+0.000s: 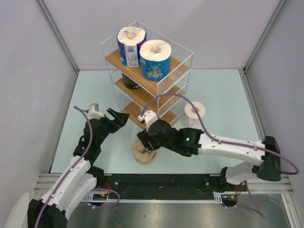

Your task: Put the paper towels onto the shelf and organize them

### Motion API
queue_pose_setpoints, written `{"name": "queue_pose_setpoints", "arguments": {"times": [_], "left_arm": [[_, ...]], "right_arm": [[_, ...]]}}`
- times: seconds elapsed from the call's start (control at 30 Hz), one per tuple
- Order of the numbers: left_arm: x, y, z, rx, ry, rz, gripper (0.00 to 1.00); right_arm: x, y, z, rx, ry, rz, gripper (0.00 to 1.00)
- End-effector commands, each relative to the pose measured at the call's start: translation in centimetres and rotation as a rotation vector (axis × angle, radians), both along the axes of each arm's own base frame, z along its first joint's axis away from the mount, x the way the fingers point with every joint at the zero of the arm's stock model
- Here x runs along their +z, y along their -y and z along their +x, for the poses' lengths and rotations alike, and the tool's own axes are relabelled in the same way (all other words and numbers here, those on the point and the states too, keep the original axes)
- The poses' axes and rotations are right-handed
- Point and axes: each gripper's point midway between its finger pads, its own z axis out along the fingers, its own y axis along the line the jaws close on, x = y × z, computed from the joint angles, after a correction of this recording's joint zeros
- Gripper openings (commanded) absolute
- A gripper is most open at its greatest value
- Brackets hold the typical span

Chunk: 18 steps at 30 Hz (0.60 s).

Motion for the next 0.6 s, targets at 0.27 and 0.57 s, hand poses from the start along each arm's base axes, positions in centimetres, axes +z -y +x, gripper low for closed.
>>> {"name": "queue_pose_setpoints", "arguments": {"times": [0.27, 0.57], "left_arm": [[0.5, 1.9, -3.0, -0.194, -0.048, 0.121, 1.00], [0.5, 4.2, -3.4, -0.248, -0.002, 0.095, 1.00]], "right_arm": [[8.3, 11.0, 3.6, -0.396, 0.114, 0.215, 0.77], [7.8, 17.1, 6.4, -0.644, 0.109, 0.280, 0.77]]}}
